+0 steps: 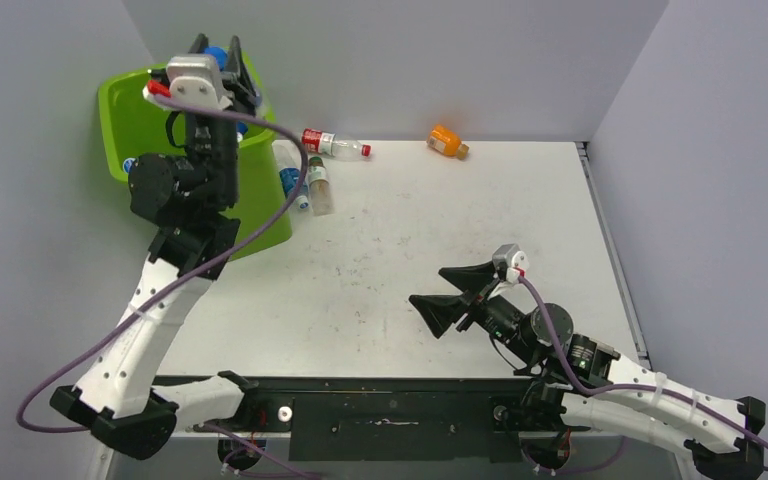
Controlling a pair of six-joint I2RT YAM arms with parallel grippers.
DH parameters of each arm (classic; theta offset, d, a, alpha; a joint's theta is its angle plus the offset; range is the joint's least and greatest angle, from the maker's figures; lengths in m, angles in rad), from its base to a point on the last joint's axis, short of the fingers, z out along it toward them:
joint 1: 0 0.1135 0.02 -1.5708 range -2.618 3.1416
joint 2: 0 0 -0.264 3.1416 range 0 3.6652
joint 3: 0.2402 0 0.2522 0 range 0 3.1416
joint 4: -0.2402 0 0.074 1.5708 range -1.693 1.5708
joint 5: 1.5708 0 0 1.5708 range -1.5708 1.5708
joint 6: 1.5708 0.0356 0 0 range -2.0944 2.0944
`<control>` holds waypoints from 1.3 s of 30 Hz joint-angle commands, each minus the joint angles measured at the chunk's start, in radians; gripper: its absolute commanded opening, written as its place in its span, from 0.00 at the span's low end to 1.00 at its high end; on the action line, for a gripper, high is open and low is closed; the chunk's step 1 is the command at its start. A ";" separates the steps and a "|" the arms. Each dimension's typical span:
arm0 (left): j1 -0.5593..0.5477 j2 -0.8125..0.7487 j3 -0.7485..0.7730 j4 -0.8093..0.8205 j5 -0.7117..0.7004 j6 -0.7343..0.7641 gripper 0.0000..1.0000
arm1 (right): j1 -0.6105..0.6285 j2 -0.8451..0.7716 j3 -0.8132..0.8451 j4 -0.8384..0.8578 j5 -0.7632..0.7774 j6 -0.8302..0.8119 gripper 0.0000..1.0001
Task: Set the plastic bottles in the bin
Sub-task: Place the plastic bottle in the trash bin.
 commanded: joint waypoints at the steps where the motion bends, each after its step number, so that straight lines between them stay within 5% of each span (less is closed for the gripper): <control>1: 0.214 0.103 0.078 0.082 -0.097 -0.010 0.00 | 0.003 -0.008 -0.012 0.000 0.036 -0.025 0.90; 14: 0.513 0.395 0.145 0.353 0.009 -0.301 0.00 | 0.001 0.000 -0.045 -0.004 0.076 -0.016 0.90; 20: 0.551 0.505 0.206 0.279 0.035 -0.394 0.00 | 0.001 -0.018 -0.060 -0.021 0.117 -0.003 0.90; 21: 0.555 0.506 0.196 0.256 0.034 -0.420 0.04 | 0.001 -0.017 -0.057 -0.025 0.133 -0.004 0.90; 25: 0.557 0.468 0.137 0.242 0.039 -0.468 0.91 | 0.001 0.009 -0.025 -0.045 0.163 -0.012 0.90; 26: 0.557 0.455 0.136 0.233 0.049 -0.469 0.98 | 0.001 0.018 -0.016 -0.050 0.163 -0.016 0.90; 34: 0.520 0.276 0.132 0.137 0.048 -0.462 0.96 | 0.001 0.074 0.012 -0.029 0.180 -0.009 0.90; 39: 0.375 0.114 0.060 -0.006 0.092 -0.444 0.96 | -0.001 0.206 0.099 -0.018 0.342 0.018 0.90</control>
